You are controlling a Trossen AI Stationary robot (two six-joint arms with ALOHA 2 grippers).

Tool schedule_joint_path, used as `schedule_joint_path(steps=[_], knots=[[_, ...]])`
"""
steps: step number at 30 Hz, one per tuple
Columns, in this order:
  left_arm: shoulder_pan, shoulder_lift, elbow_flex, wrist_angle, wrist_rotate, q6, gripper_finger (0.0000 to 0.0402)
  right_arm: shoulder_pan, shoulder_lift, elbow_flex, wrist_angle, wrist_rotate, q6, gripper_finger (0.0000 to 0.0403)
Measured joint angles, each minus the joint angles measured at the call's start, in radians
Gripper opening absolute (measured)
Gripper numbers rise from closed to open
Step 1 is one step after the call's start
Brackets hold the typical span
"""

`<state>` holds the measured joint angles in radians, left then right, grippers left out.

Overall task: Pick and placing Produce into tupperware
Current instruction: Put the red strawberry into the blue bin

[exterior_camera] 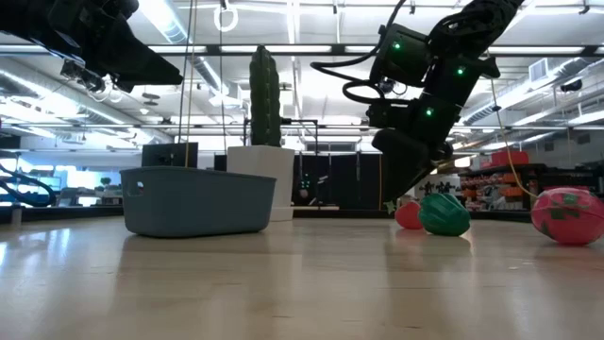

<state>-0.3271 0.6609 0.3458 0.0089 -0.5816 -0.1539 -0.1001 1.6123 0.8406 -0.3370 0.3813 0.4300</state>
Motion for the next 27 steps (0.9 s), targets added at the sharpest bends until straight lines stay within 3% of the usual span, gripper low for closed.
schedule_joint_path(steps=[27], knots=[[0.0, 0.0, 0.0, -0.007, 0.0, 0.0, 0.0115, 0.0, 0.048, -0.001, 0.005, 0.015, 0.015, 0.0189]])
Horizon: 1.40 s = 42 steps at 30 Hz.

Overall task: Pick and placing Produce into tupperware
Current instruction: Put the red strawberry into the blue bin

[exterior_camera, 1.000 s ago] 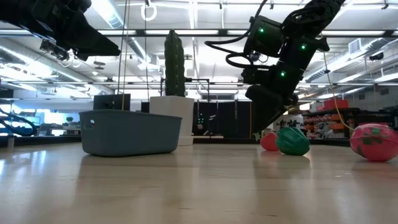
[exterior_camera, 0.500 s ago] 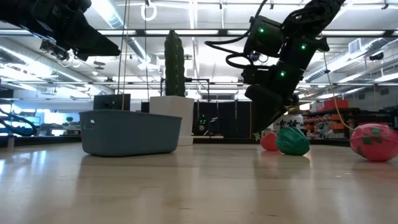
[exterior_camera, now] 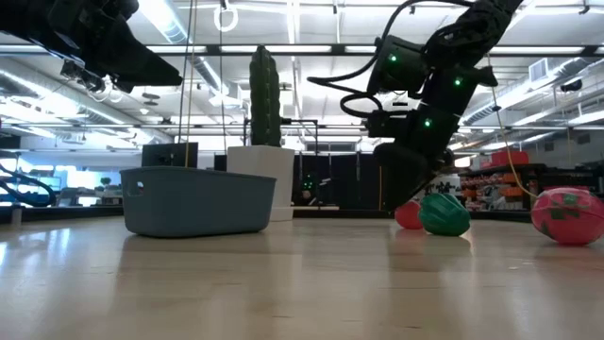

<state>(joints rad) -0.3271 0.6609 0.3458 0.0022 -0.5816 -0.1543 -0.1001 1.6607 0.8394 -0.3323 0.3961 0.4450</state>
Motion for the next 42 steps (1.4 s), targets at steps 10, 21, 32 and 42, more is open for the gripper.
schedule_joint_path(steps=[10, 21, 32, 42], knots=[[0.0, 0.0, 0.0, -0.009, 0.0, 0.0, 0.011, -0.004, 0.013, 0.0, 0.007, 0.005, 0.008, 0.0131], [0.0, 0.0, 0.0, -0.017, 0.0, -0.018, 0.0111, -0.004, 0.013, 0.0, 0.007, 0.005, 0.001, 0.0015], [0.0, 0.0, 0.0, -0.017, 0.0, -0.018, 0.0112, 0.0, 0.013, 0.0, 0.119, 0.015, -0.084, 0.0004], [0.0, 0.0, 0.0, -0.018, 0.0, -0.017, 0.0114, 0.008, 0.007, 0.121, 0.397, -0.113, -0.208, 0.0003]])
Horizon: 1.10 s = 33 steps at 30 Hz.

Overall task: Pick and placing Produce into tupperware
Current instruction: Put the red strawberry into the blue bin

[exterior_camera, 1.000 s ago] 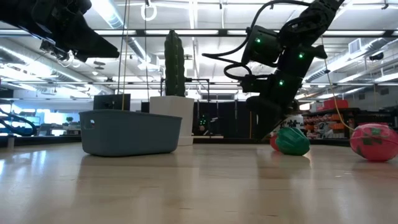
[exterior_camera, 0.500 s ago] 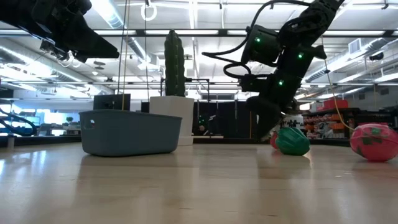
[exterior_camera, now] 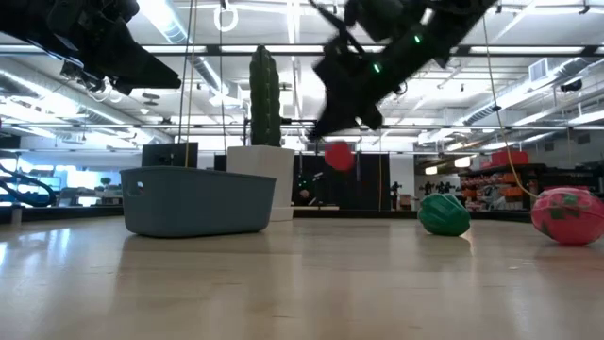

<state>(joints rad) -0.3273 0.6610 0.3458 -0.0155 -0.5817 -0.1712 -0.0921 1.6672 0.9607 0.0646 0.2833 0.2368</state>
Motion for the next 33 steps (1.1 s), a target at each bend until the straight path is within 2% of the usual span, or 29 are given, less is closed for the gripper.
schedule_joint_path(steps=[5, 12, 19, 24, 33], knots=[[0.0, 0.0, 0.0, -0.001, 0.0, 0.003, 0.011, 0.032, 0.0, 0.115, 0.038, -0.071, -0.064, 0.0003], [0.0, 0.0, 0.0, 0.003, -0.001, 0.027, 0.0105, 0.086, 0.016, 0.171, 0.079, -0.077, -0.103, 0.0002], [0.001, 0.0, 0.0, 0.017, -0.076, 0.03, 0.0103, 0.096, 0.152, 0.171, 0.266, -0.143, -0.106, 0.0002], [0.002, 0.0, 0.0, 0.02, -0.079, 0.063, 0.0103, 0.087, 0.248, 0.178, 0.42, -0.19, -0.087, 0.0002], [0.034, 0.0, 0.0, 0.022, -0.08, 0.052, 0.0103, 0.09, 0.443, 0.354, 0.427, -0.305, -0.057, 0.0004]])
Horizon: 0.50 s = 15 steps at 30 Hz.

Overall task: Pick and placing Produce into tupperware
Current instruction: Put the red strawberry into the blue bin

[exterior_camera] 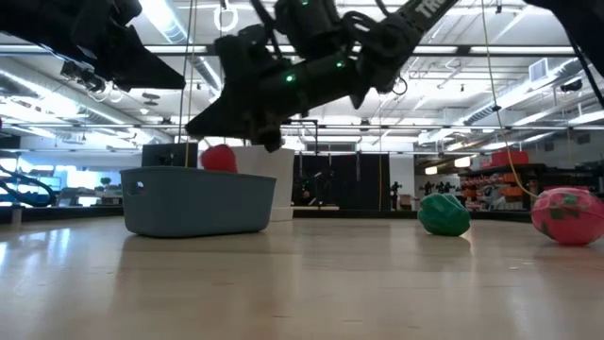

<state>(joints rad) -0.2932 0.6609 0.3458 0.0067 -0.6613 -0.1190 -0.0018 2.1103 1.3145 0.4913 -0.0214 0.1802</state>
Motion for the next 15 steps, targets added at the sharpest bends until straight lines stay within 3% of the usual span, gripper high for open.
schedule_joint_path(steps=[7, 15], knots=[[0.0, 0.0, 0.0, -0.004, 0.0, -0.006, 0.0101, 0.006, 0.045, 0.104, -0.19, -0.004, 0.0, 0.0007], [0.0, 0.0, 0.0, -0.005, 0.0, -0.027, 0.0094, 0.032, 0.045, 0.089, -0.29, 0.009, -0.002, 0.0004]])
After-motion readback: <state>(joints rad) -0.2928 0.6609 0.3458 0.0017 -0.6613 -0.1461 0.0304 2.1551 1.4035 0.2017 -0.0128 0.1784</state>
